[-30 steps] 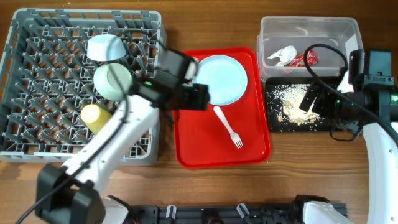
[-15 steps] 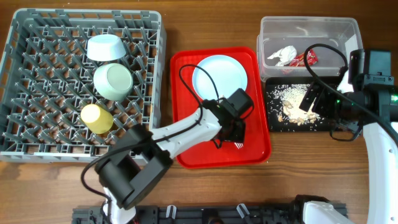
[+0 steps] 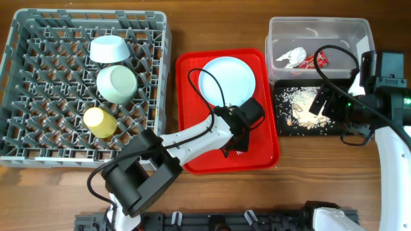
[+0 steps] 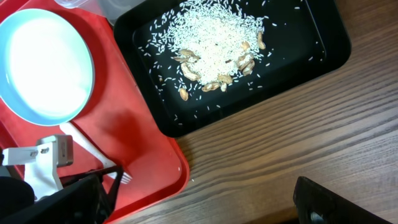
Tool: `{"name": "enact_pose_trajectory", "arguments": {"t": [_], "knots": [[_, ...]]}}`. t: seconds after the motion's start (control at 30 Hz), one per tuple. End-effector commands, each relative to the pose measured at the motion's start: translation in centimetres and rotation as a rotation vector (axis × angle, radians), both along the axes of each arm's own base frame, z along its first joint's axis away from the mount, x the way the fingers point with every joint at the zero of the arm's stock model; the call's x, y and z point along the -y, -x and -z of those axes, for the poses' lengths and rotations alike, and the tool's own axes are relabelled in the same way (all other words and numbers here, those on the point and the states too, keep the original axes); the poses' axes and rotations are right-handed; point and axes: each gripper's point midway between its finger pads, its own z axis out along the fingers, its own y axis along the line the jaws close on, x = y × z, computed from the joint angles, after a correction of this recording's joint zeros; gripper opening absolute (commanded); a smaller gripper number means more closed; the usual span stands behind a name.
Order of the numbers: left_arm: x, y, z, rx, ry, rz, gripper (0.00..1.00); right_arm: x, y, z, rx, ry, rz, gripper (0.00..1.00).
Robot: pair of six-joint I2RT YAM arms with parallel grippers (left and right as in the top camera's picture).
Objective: Sort waste into correct bins and load items into the dishwasher rack
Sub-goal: 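Reach back to the red tray and grasp the white fork handle, then carry the white fork to the dish rack and release it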
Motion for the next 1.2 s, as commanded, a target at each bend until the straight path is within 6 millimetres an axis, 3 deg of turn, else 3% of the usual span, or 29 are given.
{"name": "enact_pose_trajectory", "arguments": {"t": [0.0, 0.1, 0.37, 0.63, 0.7, 0.83, 1.0, 1.07, 1.17], "knots": [[-0.5, 0.9, 1.7, -0.051, -0.034, -0.051, 0.49, 0.0, -0.2, -0.3, 0.011, 0.0, -0.009, 1.0], [-0.9, 0.8, 1.8, -0.04, -0.056, -0.054, 0.37, 0.0, -0.2, -0.3, 0.011, 0.0, -0.009, 1.0], [-2.0, 1.6, 1.9, -0.073, -0.101, -0.053, 0.21, 0.0, -0.2, -0.3, 0.011, 0.0, -0.009, 1.0], [-2.8, 2.2, 1.9, -0.097, -0.136, -0.053, 0.11, 0.0, -0.2, -0.3, 0.01, 0.0, -0.009, 1.0], [-2.9, 2.3, 1.9, -0.1, -0.14, -0.053, 0.04, 0.0, -0.1, -0.3, 0.008, 0.0, -0.009, 1.0], [-3.8, 1.9, 1.5, -0.084, -0.163, -0.066, 0.04, 0.0, -0.1, -0.3, 0.008, 0.0, -0.009, 1.0], [-6.5, -0.8, -2.4, 0.024, -0.182, -0.11, 0.04, 0.0, -0.1, -0.3, 0.008, 0.0, -0.01, 1.0], [-7.4, -1.9, -4.5, 0.062, -0.149, -0.102, 0.04, 0.0, -0.1, -0.3, 0.008, 0.0, -0.01, 1.0], [-10.5, -4.9, -9.1, 0.162, -0.082, -0.122, 0.04, 0.0, -0.1, -0.3, 0.008, 0.0, -0.01, 1.0]]}}
